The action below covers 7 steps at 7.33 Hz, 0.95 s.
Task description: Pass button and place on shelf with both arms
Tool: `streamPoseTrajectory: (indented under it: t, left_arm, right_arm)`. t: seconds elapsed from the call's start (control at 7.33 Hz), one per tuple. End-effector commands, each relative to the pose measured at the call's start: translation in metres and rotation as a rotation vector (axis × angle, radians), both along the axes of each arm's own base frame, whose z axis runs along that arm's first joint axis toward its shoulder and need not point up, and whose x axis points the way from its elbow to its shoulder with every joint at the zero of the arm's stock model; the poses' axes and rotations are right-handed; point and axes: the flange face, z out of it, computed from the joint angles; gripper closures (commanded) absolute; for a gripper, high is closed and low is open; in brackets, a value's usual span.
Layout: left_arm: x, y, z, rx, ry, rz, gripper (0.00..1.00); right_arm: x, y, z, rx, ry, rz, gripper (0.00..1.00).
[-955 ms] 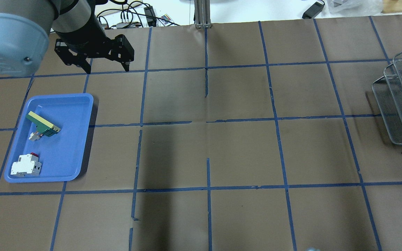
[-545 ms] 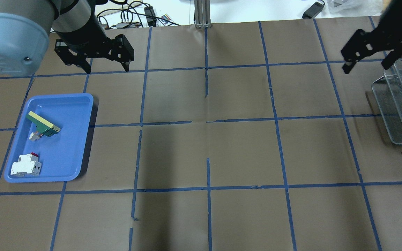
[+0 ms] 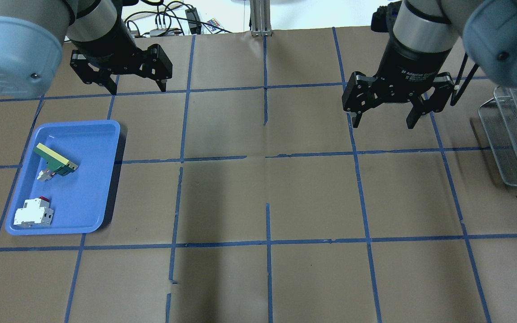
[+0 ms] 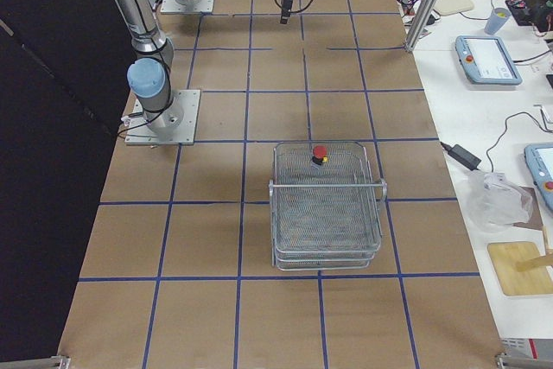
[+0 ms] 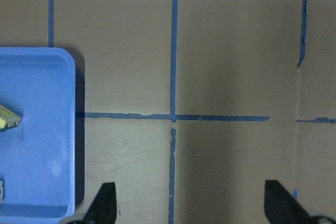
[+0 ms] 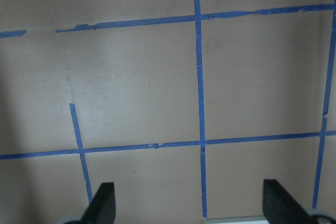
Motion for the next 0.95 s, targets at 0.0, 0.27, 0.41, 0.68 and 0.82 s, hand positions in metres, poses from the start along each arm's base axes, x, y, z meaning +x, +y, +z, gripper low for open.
streamPoseTrajectory:
  t: [0.0,0.27,0.41,0.68,0.82]
  left_arm:
    - [0.0,0.0,0.0,0.0,0.0,0.0,0.0]
    - [0.0,0.0,0.0,0.0,0.0,0.0,0.0]
    - [0.0,0.0,0.0,0.0,0.0,0.0,0.0]
    - [0.0,0.0,0.0,0.0,0.0,0.0,0.0]
    - [0.0,0.0,0.0,0.0,0.0,0.0,0.0]
  right_arm:
    - [-0.008,0.02,-0.007,-0.002,0.0,-0.026,0.0]
    - [-0.014,0.029,0.002,-0.016,0.001,-0.038,0.0]
    - [-0.015,0.029,0.002,-0.014,0.003,-0.042,0.0]
    - [-0.02,0.028,0.002,-0.01,0.003,-0.056,0.0]
    - [-0.021,0.027,0.002,-0.014,0.005,-0.059,0.0]
